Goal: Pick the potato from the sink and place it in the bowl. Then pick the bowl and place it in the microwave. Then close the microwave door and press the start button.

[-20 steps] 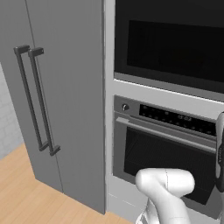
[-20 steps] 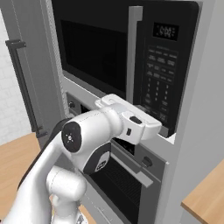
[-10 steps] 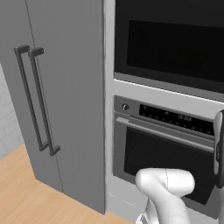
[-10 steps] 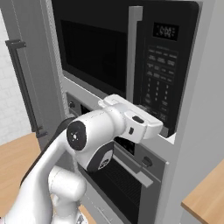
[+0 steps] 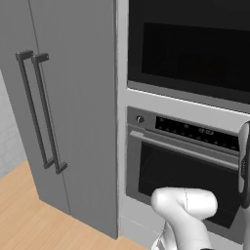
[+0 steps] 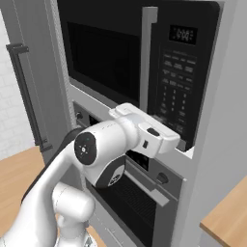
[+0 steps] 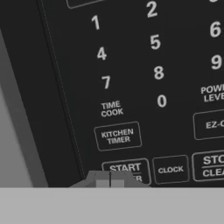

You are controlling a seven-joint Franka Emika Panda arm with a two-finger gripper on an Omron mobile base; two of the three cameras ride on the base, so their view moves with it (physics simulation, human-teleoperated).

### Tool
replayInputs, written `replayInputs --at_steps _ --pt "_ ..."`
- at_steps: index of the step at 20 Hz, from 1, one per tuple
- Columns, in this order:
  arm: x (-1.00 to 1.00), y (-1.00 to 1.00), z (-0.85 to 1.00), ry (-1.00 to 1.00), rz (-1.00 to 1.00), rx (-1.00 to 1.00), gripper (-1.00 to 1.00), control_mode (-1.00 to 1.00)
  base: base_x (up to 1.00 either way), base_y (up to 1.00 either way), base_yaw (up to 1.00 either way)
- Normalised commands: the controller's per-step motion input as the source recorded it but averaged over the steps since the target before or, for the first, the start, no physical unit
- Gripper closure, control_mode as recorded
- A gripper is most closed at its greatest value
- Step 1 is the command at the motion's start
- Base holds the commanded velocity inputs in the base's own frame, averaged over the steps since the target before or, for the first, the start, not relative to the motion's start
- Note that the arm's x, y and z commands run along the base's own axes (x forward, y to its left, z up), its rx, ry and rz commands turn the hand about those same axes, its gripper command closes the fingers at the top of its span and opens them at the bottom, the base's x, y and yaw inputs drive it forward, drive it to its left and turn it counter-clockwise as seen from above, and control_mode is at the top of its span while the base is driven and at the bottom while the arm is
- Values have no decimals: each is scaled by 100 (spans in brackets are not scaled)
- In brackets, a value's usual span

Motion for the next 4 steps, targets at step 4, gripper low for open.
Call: replayInputs --at_steps 4 --pt "33 -38 -1 0 13 7 100 -100 0 0 0"
